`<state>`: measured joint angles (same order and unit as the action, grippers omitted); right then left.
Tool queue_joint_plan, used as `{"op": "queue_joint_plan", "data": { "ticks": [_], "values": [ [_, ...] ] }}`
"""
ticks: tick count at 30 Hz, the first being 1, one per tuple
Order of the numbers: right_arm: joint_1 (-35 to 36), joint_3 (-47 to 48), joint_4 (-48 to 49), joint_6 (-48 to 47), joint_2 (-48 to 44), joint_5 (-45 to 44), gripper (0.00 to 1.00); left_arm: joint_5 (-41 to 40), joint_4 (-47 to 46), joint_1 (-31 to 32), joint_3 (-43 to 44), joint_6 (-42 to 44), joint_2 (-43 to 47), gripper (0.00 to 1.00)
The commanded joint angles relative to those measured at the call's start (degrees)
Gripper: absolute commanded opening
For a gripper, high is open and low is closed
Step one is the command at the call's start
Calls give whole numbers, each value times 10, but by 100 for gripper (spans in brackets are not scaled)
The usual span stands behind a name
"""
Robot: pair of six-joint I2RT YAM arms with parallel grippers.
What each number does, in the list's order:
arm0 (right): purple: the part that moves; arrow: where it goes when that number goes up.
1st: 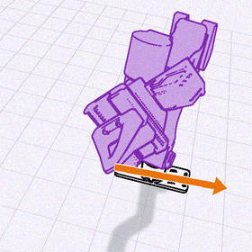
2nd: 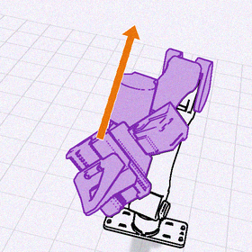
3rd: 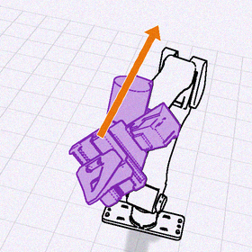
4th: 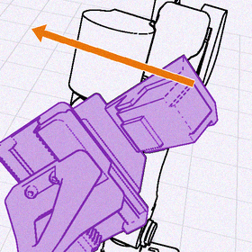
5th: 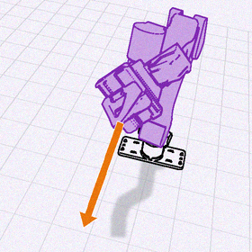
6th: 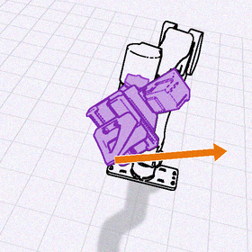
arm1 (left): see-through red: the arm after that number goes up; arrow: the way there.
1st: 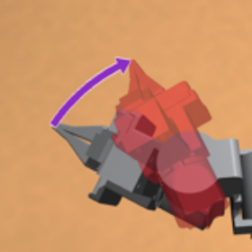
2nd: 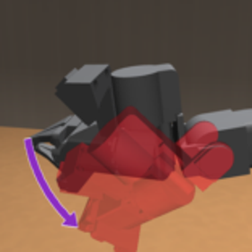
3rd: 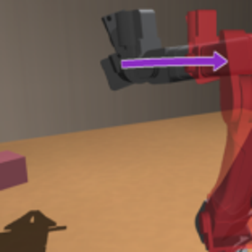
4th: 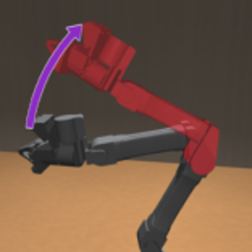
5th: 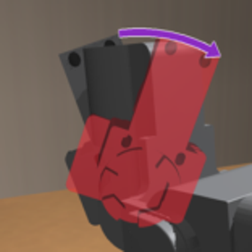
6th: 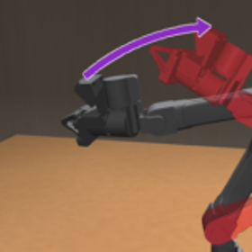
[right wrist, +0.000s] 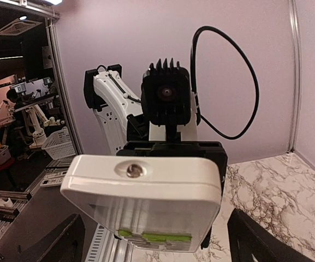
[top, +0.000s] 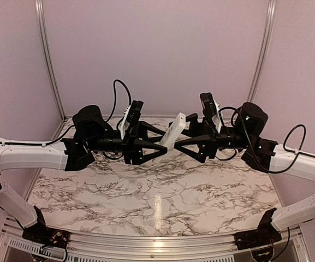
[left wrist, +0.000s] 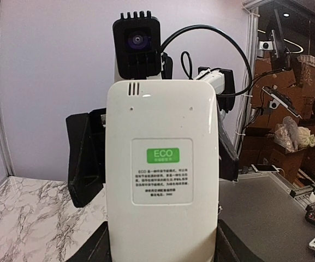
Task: Load the batteries into the remote control
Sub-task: Pass from the left arm to the right, then place the remote control at the center of the board.
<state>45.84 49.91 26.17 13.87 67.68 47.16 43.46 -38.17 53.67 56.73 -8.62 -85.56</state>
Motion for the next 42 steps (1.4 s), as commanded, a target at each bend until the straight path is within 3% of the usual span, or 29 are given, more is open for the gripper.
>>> {"op": "queue_joint_plan", "data": {
  "ticks": [1,14,22,25,30,31,42],
  "values": [
    [6,23,18,14,5,-24,88,-26,-34,0,-8,-4,6,31],
    [6,30,38,28,20,-22,78,-31,-35,0,-8,-4,-2,31],
    [6,36,27,26,19,-17,48,-42,-26,0,-13,-3,-1,33],
    [6,47,-7,14,18,-26,41,-56,-13,-1,-19,-1,4,45],
    [6,78,-97,-10,21,-57,36,-112,34,-5,-31,10,28,84],
    [5,87,-133,-18,23,-68,36,-137,57,-8,-32,15,36,95],
    [-18,187,-409,-60,96,-196,32,-378,173,-55,-69,-18,121,99]
  ]
}}
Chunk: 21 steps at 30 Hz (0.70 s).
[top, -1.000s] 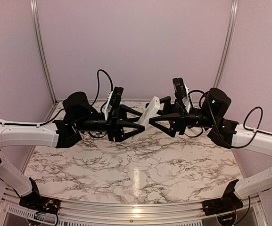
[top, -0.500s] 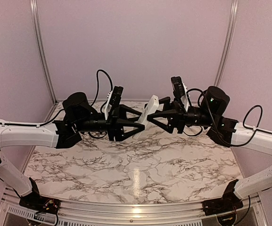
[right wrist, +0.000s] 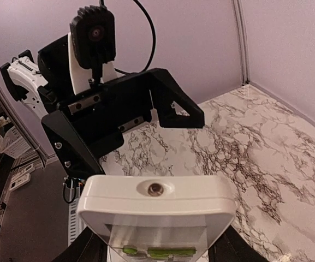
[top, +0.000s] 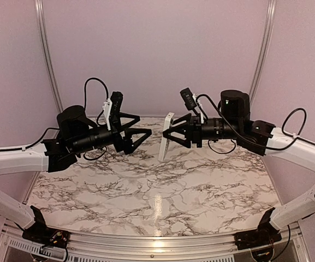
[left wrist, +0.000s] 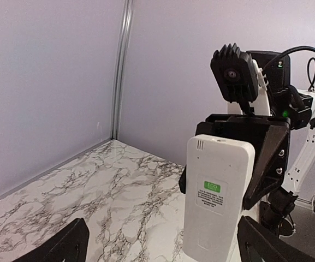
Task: Load the batteries into the remote control
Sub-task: Place the remote control at the center of the board.
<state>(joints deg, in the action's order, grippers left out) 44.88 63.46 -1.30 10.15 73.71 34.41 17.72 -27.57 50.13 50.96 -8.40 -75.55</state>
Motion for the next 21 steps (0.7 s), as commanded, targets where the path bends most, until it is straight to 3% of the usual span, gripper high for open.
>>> {"op": "queue_joint_plan", "data": {
  "ticks": [1,4,12,21],
  "values": [
    [-10,64,-161,-23,49,-85,31,-142,75,-26,-14,-30,24,99],
    [-19,108,-230,-16,94,-120,31,-189,94,-41,-24,-52,30,99],
    [-35,214,-368,-24,240,-175,32,-216,80,-52,-69,-70,49,99],
    [-37,269,-410,-37,357,-176,31,-231,42,-64,-126,-116,65,99]
  ]
}}
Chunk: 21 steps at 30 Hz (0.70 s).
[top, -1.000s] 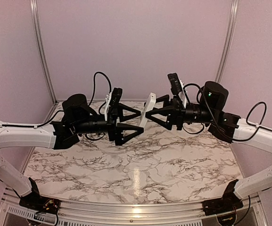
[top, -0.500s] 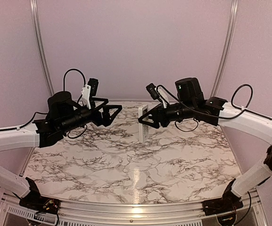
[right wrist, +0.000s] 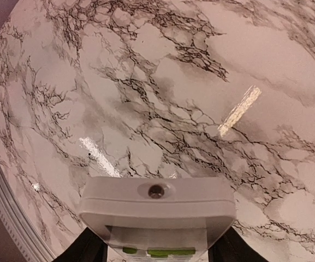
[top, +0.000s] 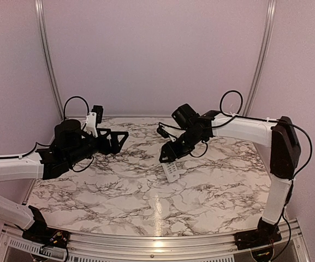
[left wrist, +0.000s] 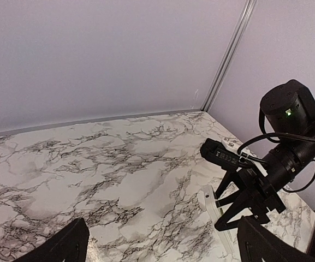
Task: Load the batteries into the remote control
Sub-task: Place the remote control at the center of the board.
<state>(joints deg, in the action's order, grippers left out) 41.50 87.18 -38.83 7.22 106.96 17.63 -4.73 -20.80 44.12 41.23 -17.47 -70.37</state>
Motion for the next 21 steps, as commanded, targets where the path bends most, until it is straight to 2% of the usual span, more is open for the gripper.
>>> {"op": "queue_joint_plan", "data": {
  "ticks": [1,7,16,21],
  "values": [
    [-3,36,-38,-8,37,-6,31,-1,-34,-4,-36,-27,15,99],
    [1,81,-73,-15,103,-20,31,2,-51,-6,-62,-29,19,99],
    [10,221,-170,-29,210,-67,32,10,-88,-16,-97,-31,12,99],
    [10,265,-188,-24,255,-66,38,15,-101,-28,-113,-30,11,99]
  ]
}}
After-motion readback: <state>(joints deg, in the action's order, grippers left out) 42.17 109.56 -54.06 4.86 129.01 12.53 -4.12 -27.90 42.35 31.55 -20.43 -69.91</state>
